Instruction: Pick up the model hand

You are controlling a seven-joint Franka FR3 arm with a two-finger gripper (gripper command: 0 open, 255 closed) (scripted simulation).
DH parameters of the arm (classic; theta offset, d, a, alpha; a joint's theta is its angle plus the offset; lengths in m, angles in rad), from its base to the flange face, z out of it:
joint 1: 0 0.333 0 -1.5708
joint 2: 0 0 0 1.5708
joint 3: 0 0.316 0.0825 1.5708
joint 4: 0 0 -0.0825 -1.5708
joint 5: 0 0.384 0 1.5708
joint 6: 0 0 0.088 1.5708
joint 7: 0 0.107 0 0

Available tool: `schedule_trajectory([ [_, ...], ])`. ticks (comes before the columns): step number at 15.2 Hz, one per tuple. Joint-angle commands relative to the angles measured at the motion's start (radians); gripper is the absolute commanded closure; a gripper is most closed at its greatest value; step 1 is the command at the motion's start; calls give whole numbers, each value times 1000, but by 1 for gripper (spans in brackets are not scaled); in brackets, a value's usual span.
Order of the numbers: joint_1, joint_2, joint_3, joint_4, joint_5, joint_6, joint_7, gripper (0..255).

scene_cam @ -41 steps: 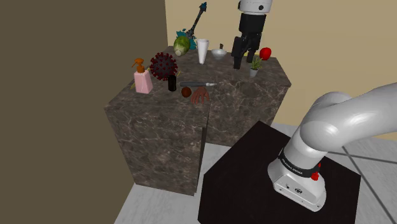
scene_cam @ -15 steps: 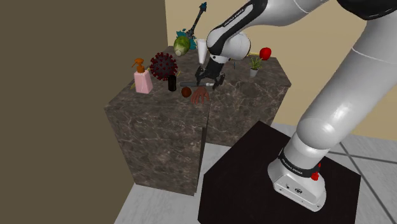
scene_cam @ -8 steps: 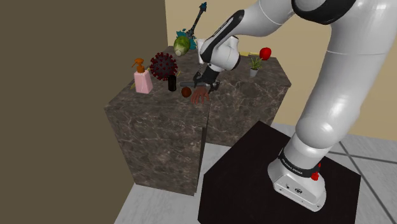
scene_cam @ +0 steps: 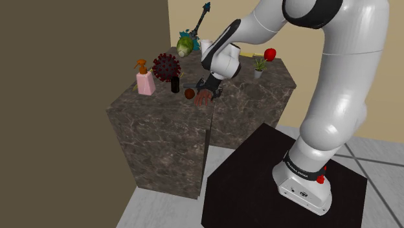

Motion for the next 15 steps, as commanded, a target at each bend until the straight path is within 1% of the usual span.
schedule_trajectory([
  [1, -3, 8, 5, 1, 10, 8, -10, 0],
  [2, -3, 10, 6, 0, 12, 10, -12, 255],
  [11, -3, 8, 5, 1, 10, 8, -10, 255],
  [15, 12, -40, -19, -8, -39, -28, 40, 255],
])
